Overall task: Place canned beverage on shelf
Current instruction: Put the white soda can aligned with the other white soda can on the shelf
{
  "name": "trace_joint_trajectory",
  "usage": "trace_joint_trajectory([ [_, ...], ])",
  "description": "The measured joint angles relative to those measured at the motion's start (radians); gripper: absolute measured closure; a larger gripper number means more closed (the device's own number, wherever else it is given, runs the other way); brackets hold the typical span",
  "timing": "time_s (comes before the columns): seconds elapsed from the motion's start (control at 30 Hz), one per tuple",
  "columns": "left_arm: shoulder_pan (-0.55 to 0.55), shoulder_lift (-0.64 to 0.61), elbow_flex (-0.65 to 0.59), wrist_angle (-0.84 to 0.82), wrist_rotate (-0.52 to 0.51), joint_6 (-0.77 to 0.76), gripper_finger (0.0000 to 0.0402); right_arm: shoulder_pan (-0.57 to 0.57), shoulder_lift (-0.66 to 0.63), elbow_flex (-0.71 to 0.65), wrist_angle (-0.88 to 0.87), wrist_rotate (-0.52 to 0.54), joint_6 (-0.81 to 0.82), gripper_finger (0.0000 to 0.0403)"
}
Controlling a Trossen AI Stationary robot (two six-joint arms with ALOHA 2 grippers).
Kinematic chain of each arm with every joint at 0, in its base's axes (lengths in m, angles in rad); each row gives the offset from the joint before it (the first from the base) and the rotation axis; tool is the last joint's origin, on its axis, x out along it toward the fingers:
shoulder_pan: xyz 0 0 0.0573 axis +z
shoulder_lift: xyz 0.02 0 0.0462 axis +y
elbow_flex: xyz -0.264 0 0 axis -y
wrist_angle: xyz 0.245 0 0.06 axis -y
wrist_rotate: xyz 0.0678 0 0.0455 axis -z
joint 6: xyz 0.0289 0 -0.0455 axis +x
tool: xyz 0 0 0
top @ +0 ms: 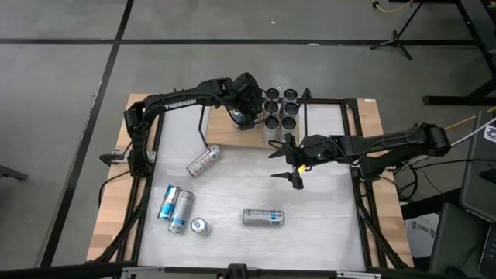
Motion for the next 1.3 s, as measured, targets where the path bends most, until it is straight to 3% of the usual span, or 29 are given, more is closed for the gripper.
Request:
trace_joint_trajectory([
  [0.9,0.0,0.001,0.0,0.001,0.0,0.0,0.0141,0.0,0.0,0.0,-0.005,0.0,0.0,0.01],
  [1.3,0.0,0.002,-0.001,0.0,0.0,-0.001,0.0065,0.0,0.0,0.0,-0.005,0.0,0.0,0.01],
])
